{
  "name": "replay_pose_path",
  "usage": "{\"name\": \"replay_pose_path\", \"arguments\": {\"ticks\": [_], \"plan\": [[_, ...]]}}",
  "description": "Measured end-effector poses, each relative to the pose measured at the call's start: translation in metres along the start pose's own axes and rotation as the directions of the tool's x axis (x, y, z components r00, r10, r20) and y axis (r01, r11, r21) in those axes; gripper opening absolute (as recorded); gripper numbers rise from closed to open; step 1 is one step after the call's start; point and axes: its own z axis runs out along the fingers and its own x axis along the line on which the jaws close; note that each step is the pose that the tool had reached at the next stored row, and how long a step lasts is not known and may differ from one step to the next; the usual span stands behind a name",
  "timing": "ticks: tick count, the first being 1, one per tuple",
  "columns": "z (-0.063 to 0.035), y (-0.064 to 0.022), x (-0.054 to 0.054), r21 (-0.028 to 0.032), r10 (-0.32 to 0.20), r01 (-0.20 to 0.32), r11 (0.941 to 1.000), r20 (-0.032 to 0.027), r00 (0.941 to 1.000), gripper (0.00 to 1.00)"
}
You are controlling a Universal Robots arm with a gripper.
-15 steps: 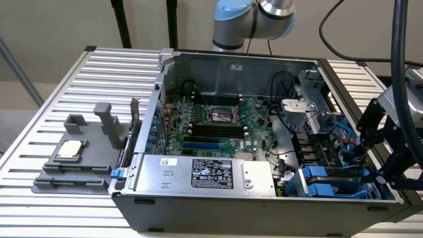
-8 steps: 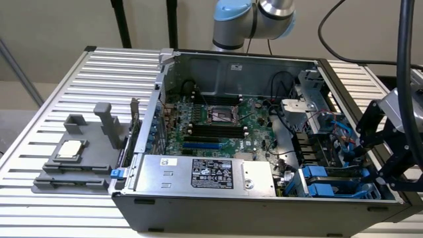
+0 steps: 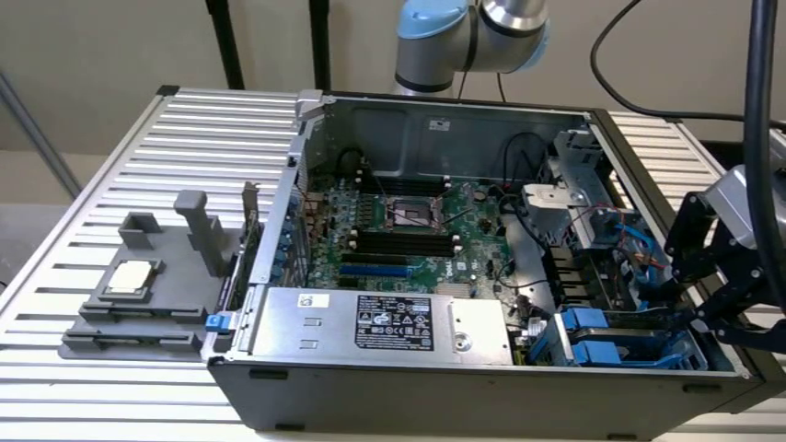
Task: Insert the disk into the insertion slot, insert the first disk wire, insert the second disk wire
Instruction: 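Insert the first disk wire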
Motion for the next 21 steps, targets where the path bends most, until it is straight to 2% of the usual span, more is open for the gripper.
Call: {"name": "replay_pose_path", "arguments": {"ticks": [1, 7, 8, 15, 16, 21], "plan": [[0.0000, -0.0002, 0.0000, -0.0001, -0.001, 0.001, 1.0000, 0.0003, 1.0000, 0.35], [-0.0016, -0.0006, -0.0001, -0.0007, -0.010, 0.010, 1.0000, 0.0042, 0.9999, 0.33], [-0.0017, -0.0006, -0.0001, -0.0009, -0.011, 0.011, 0.9999, 0.0046, 0.9999, 0.26], [-0.0019, -0.0006, -0.0002, -0.0022, -0.022, 0.022, 0.9998, 0.0050, 0.9998, 0.24], [-0.0019, -0.0006, -0.0002, -0.0023, -0.023, 0.023, 0.9997, 0.0049, 0.9997, 0.16], [-0.0019, 0.0007, -0.0003, -0.0029, -0.027, 0.027, 0.9996, 0.0049, 0.9996, 0.16]]}}
